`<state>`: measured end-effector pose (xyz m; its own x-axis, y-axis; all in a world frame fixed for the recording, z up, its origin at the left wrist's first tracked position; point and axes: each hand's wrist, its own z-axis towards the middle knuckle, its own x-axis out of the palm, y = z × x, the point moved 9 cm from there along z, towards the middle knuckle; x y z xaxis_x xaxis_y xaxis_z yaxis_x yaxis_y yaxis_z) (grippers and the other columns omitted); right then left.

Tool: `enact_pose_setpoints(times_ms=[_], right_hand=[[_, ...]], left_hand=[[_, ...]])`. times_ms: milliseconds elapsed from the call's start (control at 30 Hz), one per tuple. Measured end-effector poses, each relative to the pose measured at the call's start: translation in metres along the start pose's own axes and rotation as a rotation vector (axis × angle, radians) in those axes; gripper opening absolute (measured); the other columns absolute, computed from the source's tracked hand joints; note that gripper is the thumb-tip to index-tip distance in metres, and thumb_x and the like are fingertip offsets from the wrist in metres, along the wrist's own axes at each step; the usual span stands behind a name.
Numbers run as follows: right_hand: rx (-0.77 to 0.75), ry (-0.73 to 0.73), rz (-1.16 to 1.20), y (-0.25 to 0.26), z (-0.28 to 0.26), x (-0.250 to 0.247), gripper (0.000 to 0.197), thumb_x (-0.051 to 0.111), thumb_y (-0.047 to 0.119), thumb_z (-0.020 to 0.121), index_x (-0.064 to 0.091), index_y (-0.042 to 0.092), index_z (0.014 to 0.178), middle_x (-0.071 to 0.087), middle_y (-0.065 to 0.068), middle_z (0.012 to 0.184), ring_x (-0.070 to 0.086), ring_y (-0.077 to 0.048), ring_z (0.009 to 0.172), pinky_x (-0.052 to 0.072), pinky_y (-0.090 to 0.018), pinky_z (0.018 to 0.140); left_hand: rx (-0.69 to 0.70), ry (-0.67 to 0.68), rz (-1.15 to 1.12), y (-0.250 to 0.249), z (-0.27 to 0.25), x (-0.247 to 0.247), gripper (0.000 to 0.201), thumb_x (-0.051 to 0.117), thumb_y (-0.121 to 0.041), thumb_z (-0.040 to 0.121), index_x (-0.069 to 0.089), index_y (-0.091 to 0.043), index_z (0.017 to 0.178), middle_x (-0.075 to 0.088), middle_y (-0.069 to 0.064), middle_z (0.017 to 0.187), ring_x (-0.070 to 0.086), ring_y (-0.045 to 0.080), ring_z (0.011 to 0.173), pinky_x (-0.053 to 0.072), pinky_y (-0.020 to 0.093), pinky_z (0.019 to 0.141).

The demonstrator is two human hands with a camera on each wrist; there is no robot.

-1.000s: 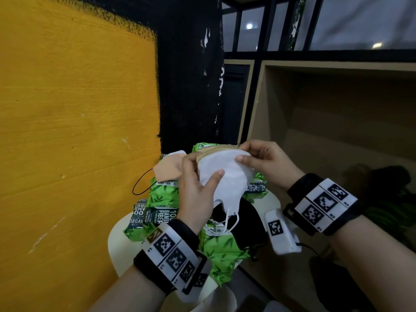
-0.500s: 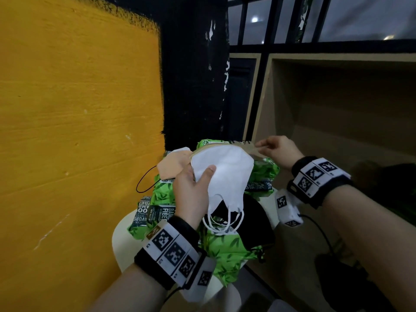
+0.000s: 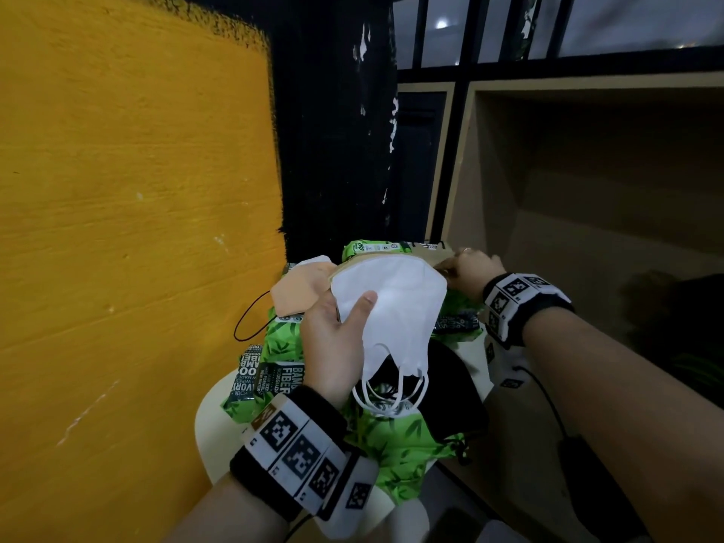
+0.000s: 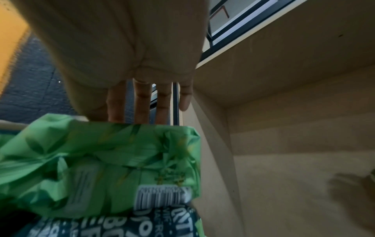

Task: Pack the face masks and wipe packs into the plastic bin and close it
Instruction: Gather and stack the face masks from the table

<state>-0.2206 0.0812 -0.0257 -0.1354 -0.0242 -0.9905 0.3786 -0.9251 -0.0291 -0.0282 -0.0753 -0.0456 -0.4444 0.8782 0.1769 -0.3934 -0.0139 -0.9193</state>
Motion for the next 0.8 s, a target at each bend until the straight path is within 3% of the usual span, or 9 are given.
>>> enact_pose_setpoints(times_ms=[133, 300, 367, 400, 500, 567, 633, 700, 800], right_hand=[[-0.020, -0.097, -0.009, 0.004, -0.002, -0.006, 0.032, 0.041, 0.026, 0.096, 0.061, 0.022, 0.120, 0.054, -0.011, 0.122, 0.047, -0.028, 0.119, 0.035, -0.040, 0.099], [0.017, -0.238, 0.311, -0.002, -0.012, -0.016, 0.024, 0.047, 0.018, 0.095, 0.065, 0.008, 0.105, 0.066, -0.020, 0.104, 0.061, -0.035, 0.095, 0.051, -0.040, 0.082], [0.006, -0.375, 0.450, -0.004, -0.024, -0.034, 0.017, 0.045, 0.017, 0.096, 0.058, 0.006, 0.093, 0.062, -0.021, 0.089, 0.060, -0.035, 0.084, 0.049, -0.040, 0.073], [-0.025, -0.434, 0.496, -0.001, -0.031, -0.045, 0.013, 0.043, 0.016, 0.096, 0.051, 0.008, 0.090, 0.058, -0.019, 0.084, 0.057, -0.033, 0.079, 0.046, -0.039, 0.070], [-0.170, -0.511, 0.571, 0.017, -0.053, -0.078, 0.014, 0.040, 0.011, 0.097, 0.047, 0.001, 0.105, 0.051, -0.010, 0.089, 0.049, -0.023, 0.081, 0.034, -0.027, 0.067], [-0.274, -0.478, 0.590, 0.033, -0.069, -0.094, 0.020, 0.041, 0.009, 0.097, 0.046, -0.001, 0.113, 0.050, -0.005, 0.092, 0.048, -0.019, 0.083, 0.030, -0.021, 0.068], [-0.388, -0.396, 0.625, 0.050, -0.086, -0.105, 0.018, 0.045, 0.007, 0.095, 0.053, 0.002, 0.110, 0.055, 0.002, 0.084, 0.050, -0.015, 0.077, 0.036, -0.024, 0.071], [-0.495, -0.219, 0.699, 0.067, -0.101, -0.105, 0.015, 0.048, 0.006, 0.094, 0.060, 0.008, 0.103, 0.059, 0.008, 0.080, 0.055, -0.007, 0.075, 0.044, -0.026, 0.074], [-0.573, 0.059, 0.782, 0.085, -0.115, -0.096, 0.019, 0.046, 0.006, 0.095, 0.063, 0.016, 0.095, 0.064, 0.007, 0.086, 0.060, 0.004, 0.076, 0.049, -0.012, 0.075]], left_hand=[[-0.008, 0.003, -0.014, 0.001, 0.000, 0.001, 0.039, 0.065, -0.052, 0.069, 0.055, -0.019, 0.088, 0.055, 0.003, 0.089, 0.057, 0.024, 0.080, 0.046, 0.063, 0.088], [0.008, 0.009, -0.012, -0.009, -0.004, 0.002, 0.029, 0.067, -0.041, 0.076, 0.061, -0.017, 0.090, 0.066, 0.005, 0.096, 0.064, 0.021, 0.093, 0.050, 0.059, 0.089], [-0.003, 0.030, -0.021, -0.010, -0.005, 0.003, 0.019, 0.065, -0.034, 0.084, 0.064, -0.019, 0.097, 0.070, 0.005, 0.100, 0.066, 0.024, 0.098, 0.050, 0.055, 0.093], [-0.009, 0.058, -0.019, -0.010, -0.006, 0.005, 0.031, 0.066, -0.042, 0.082, 0.064, -0.018, 0.101, 0.067, 0.006, 0.095, 0.065, 0.024, 0.094, 0.049, 0.057, 0.094], [0.018, 0.152, -0.023, -0.015, -0.010, 0.018, 0.047, 0.068, -0.050, 0.077, 0.063, -0.016, 0.110, 0.067, 0.003, 0.104, 0.064, 0.021, 0.102, 0.048, 0.057, 0.095], [0.068, 0.163, -0.001, -0.016, -0.009, 0.022, 0.047, 0.063, -0.047, 0.081, 0.061, -0.018, 0.117, 0.066, 0.004, 0.121, 0.060, 0.024, 0.117, 0.046, 0.053, 0.100], [0.119, 0.159, 0.026, -0.017, -0.008, 0.025, 0.054, 0.059, -0.058, 0.079, 0.059, -0.024, 0.121, 0.059, 0.006, 0.131, 0.053, 0.028, 0.125, 0.042, 0.054, 0.104], [0.150, 0.156, 0.054, -0.016, -0.008, 0.026, 0.060, 0.057, -0.065, 0.078, 0.057, -0.027, 0.126, 0.050, 0.004, 0.140, 0.046, 0.027, 0.132, 0.040, 0.052, 0.107], [0.159, 0.172, 0.036, -0.024, -0.012, 0.029, 0.061, 0.060, -0.061, 0.078, 0.059, -0.022, 0.125, 0.049, 0.004, 0.140, 0.046, 0.027, 0.132, 0.040, 0.052, 0.107]])
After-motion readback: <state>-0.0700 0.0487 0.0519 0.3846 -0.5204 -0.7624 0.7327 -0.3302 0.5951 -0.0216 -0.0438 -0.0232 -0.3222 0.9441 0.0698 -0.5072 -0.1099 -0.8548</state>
